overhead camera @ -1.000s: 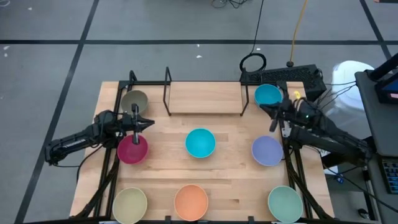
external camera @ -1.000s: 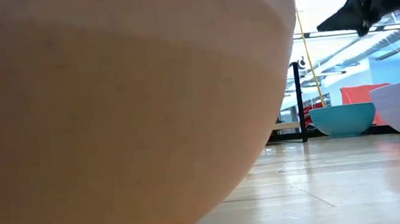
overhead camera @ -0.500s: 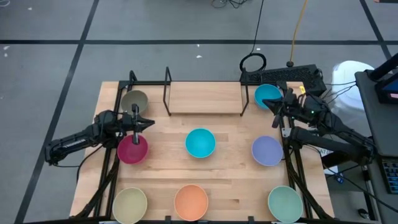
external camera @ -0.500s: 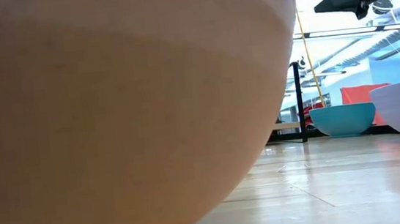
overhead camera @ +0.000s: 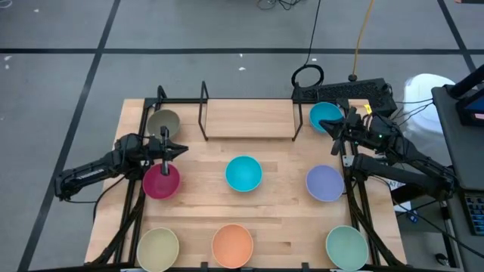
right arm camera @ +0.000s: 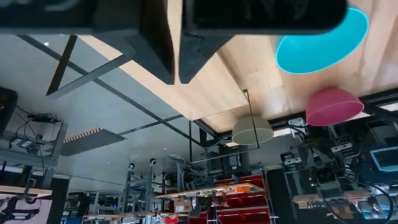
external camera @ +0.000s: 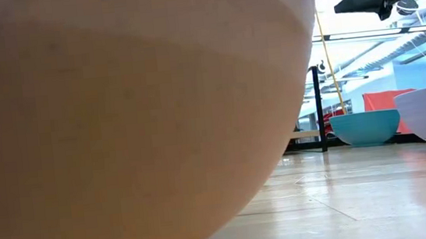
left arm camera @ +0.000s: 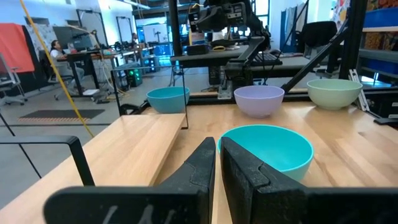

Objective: Place and stack bowls onto a shelf
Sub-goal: Put the purple bowl on the shelf

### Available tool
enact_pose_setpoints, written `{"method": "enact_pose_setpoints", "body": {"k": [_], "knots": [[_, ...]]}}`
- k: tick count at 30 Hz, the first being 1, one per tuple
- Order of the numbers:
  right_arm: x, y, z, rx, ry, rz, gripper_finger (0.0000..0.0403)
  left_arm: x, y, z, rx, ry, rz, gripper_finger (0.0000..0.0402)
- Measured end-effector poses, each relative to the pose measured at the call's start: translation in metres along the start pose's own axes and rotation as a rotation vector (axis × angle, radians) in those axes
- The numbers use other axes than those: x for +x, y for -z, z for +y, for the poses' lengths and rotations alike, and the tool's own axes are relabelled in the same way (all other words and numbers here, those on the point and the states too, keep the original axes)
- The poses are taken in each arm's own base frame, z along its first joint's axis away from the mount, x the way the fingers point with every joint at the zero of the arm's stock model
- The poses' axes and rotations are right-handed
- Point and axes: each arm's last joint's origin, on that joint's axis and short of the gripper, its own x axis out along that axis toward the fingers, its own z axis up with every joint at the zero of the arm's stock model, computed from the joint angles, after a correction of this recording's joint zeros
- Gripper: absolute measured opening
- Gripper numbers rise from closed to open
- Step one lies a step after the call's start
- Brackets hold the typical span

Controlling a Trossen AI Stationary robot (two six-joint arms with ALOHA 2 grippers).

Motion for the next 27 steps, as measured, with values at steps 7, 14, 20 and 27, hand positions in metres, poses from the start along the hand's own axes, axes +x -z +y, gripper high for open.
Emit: {"method": "enact_pose_setpoints", "body": {"k": [7, 14, 20, 27], "knots": [[0.0, -0.003, -0.002, -0.068, 0.072, -0.033, 0.0108, 0.0, 0.0, 0.0, 0.0, 0.0, 0.0, 0.0033], [-0.007, -0.011, -0.002, -0.205, 0.071, 0.03, 0.0125, 0.0, 0.0, 0.0, -0.019, 0.0, 0.001, 0.0033], [-0.021, -0.024, -0.002, -0.153, 0.067, 0.196, 0.0115, 0.0, 0.0, 0.0, -0.052, 0.001, 0.001, 0.0033], [-0.031, -0.037, 0.003, 0.005, -0.035, 0.477, 0.0114, 0.0, 0.0, 0.0, -0.049, 0.001, 0.001, 0.0033]]}}
